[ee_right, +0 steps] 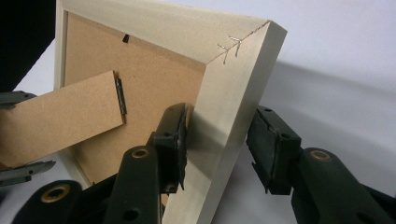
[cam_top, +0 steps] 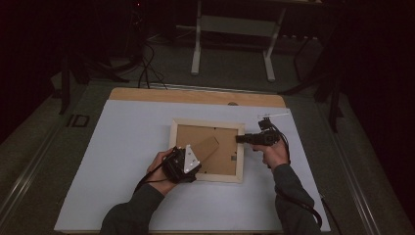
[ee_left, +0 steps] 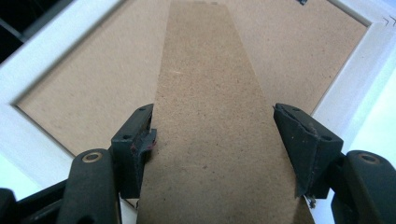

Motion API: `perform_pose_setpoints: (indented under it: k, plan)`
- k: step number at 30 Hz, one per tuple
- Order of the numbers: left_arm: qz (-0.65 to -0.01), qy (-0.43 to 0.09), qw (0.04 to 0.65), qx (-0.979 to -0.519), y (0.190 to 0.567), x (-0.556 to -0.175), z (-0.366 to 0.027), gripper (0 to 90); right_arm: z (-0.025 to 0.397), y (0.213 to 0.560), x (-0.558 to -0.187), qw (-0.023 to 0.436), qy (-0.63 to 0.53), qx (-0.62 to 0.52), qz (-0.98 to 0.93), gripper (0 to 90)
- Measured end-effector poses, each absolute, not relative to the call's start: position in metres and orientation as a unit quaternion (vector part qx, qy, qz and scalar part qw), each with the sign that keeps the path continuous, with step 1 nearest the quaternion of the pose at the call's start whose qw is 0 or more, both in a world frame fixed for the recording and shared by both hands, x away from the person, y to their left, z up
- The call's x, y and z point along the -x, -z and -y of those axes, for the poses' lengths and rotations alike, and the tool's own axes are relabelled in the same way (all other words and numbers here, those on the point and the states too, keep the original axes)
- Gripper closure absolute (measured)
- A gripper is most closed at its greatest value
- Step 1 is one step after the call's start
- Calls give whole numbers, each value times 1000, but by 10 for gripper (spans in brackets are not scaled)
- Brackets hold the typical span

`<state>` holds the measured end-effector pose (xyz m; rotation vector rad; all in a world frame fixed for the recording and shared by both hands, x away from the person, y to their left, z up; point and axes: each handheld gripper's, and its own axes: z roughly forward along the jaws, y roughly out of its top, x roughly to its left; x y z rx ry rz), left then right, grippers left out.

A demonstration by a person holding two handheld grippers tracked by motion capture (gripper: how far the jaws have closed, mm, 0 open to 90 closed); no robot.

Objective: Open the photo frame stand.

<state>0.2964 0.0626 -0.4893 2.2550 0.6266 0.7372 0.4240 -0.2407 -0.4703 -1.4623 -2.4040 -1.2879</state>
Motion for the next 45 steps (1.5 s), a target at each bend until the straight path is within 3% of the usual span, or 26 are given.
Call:
perform_pose_setpoints:
  k: [20,34,45]
  plan:
    - [-312,-139,364,-867,488,-316,-75,376,237,467,-420,2,420,467,778,577]
    - [-360,5,361,-860,487,-330,-86,489,233,461,-416,-18,420,456,784,581]
    - [-353,-6,360,-863,486,-328,-85,514,232,460,-413,-27,425,454,783,583]
